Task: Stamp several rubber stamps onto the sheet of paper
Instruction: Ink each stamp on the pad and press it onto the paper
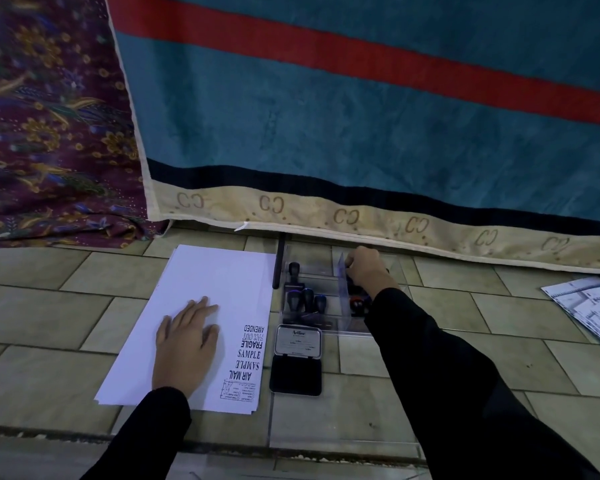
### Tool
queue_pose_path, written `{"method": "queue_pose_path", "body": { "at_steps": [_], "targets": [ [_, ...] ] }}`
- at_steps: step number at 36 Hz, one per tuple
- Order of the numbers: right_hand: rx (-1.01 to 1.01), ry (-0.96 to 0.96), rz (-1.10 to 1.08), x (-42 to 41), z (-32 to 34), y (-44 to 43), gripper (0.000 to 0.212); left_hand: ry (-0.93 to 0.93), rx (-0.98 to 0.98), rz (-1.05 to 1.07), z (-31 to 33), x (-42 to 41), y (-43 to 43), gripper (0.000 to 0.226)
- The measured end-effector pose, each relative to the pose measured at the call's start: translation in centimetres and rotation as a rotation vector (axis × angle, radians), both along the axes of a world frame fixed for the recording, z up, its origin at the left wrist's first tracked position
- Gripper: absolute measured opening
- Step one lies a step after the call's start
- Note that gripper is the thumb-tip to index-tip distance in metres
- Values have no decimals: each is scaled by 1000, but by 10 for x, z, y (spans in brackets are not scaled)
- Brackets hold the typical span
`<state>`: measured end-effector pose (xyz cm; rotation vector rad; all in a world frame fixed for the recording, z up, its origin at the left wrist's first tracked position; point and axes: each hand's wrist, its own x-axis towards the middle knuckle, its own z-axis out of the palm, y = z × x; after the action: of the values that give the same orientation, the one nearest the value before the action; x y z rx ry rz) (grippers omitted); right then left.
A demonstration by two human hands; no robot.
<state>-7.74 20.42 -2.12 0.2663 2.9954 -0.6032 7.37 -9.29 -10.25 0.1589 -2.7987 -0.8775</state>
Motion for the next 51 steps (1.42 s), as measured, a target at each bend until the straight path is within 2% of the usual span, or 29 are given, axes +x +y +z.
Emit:
{"method": "queue_pose_path", "body": {
  "at_steps": [5,9,12,14,18,20,23,27,30,51],
  "targets": [
    [-88,78,-49,0,0,5,8,15,221,18,7,-2,-2,32],
    [-216,176,-109,6,6,13,13,-6,522,67,14,-2,-6,30],
    [-266,307,-88,17,16,16,26,81,667,57,20,4,-3,33],
    [-228,423,-58,29,24,14,30,158,617,16,22,9,1,33],
    [-301,601,-1,63,38,0,23,219,339,-164,23,12,13,26],
    [-372,627,59,84,40,-12,22,170,223,-300,25,14,22,41],
    [-395,566,179,116,35,-33,27,57,57,-458,24,16,37,72],
    [-419,515,345,154,22,-51,28,-22,-97,-510,17,18,49,107],
    [-387,459,421,175,8,-53,25,-55,-126,-507,13,21,52,117],
    [-335,410,451,203,-16,-57,20,-73,-115,-475,7,27,54,109]
  ]
}}
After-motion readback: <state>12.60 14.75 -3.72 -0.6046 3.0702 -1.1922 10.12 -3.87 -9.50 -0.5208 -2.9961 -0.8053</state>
